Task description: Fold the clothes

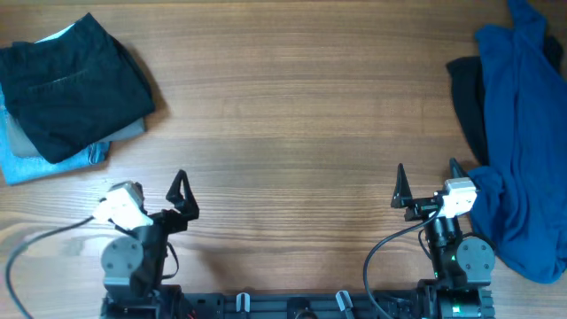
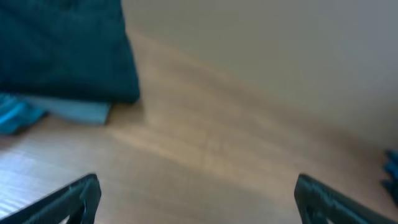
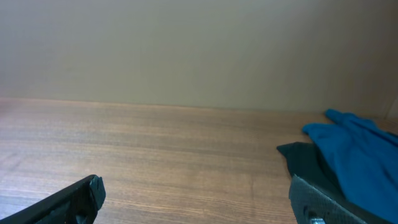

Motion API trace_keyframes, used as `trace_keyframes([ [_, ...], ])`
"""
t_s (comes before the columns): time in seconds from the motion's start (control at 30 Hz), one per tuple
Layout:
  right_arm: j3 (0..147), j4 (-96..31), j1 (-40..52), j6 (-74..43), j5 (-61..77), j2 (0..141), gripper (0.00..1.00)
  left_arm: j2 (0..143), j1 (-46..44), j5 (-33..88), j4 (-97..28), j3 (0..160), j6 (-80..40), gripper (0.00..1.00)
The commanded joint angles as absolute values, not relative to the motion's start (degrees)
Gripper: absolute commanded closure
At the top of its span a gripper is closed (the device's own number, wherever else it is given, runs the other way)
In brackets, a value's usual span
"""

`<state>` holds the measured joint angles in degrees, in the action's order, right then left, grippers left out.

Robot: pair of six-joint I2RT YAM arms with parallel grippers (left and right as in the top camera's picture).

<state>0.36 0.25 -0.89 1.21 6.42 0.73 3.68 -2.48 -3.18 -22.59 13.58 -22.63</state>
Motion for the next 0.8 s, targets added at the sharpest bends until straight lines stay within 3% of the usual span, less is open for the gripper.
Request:
trace_keyframes([
  [0.0,0.3,0.5,-0.4,1.3,7.3,0.2,0.00,0.3,-2.0,-2.6,-10.2,5.4,-20.7,0.00],
  [0.1,0.3,0.5,-0.4,1.3,7.3,0.2,0.00,0.2,-2.0,-1.0,-1.1,1.2,-13.6,0.00],
  [0.77,0.3,0.5,-0.4,1.3,7.3,0.2,0.00,0.2,-2.0,-0.5,-4.1,0.3,-12.4,0.00],
])
